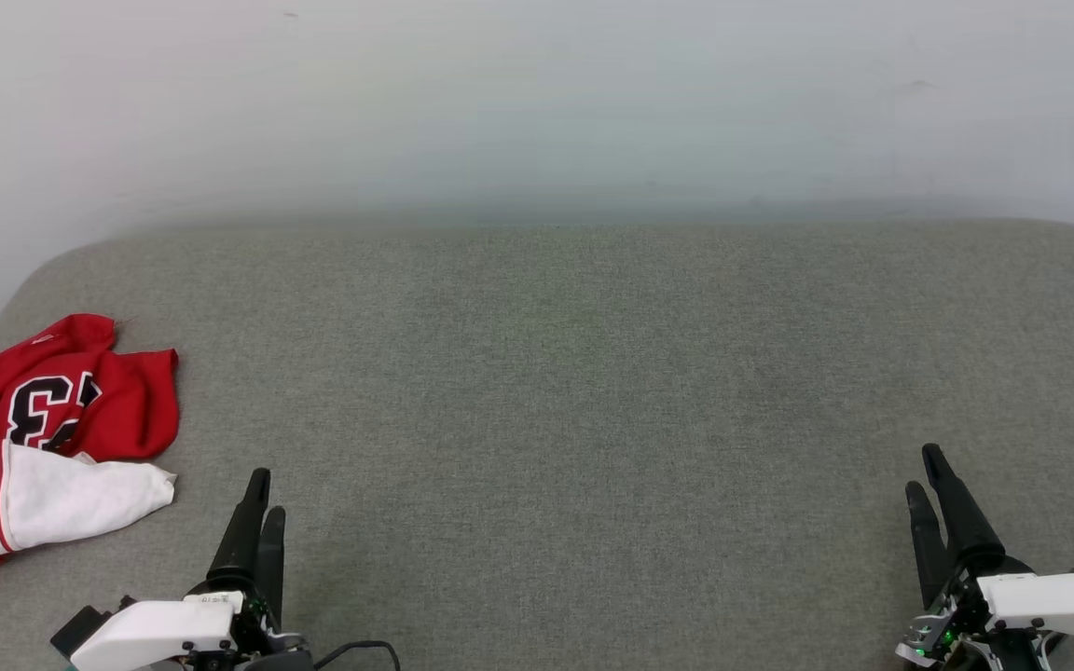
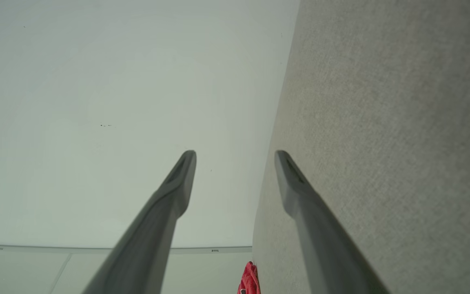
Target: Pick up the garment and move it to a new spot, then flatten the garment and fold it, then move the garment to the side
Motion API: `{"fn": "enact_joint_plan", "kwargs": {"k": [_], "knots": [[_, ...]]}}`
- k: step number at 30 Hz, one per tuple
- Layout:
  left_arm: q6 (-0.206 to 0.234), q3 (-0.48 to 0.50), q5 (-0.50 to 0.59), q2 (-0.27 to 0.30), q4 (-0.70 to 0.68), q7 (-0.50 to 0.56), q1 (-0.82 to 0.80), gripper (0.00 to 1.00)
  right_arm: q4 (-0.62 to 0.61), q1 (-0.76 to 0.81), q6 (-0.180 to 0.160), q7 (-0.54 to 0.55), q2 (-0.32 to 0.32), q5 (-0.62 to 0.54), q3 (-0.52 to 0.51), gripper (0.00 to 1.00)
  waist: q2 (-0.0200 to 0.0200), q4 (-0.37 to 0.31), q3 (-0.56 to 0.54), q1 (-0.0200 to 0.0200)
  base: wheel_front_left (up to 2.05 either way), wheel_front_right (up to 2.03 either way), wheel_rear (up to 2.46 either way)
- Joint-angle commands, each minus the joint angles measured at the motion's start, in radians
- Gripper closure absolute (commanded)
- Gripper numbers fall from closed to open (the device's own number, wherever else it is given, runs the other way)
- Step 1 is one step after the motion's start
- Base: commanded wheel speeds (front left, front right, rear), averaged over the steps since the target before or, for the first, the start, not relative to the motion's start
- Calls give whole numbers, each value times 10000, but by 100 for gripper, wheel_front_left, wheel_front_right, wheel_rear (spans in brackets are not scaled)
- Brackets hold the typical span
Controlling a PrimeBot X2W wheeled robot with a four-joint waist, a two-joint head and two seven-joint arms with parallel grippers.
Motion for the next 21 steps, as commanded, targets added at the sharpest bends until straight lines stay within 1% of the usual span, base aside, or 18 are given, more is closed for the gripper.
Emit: {"fn": "enact_joint_plan", "kwargs": {"k": [1, 4, 9, 15, 16, 21], "knots": [[-9, -59, 66, 20, -199, -142, -51, 0, -203, -47, 2, -143, 0, -214, 43, 0, 0, -3, -1, 0, 0, 0, 0], [-10, -36, 108, 21, -175, -278, 32, 0, -195, -2, 2, -280, 0, -428, 8, 0, 0, -6, -6, 0, 0, 0, 0], [-11, 136, 711, 21, -88, -494, 81, 0, -92, 7, 2, -497, 1, -1007, -42, 0, 0, -16, -20, 0, 0, 0, 0], [-14, 507, 1613, 23, -215, -742, 168, 0, -265, -3, 2, -745, 2, -2184, -34, 0, 0, -34, -23, 0, 0, 0, 0], [-14, 507, 1613, 23, -215, -742, 168, 0, -265, -3, 2, -745, 2, -2184, -34, 0, 0, -34, -23, 0, 0, 0, 0], [-16, 692, 2491, 23, -464, -934, 211, 0, -513, 15, 2, -939, 3, -3488, -98, 0, 0, -50, -21, 0, 0, 0, 0]]}}
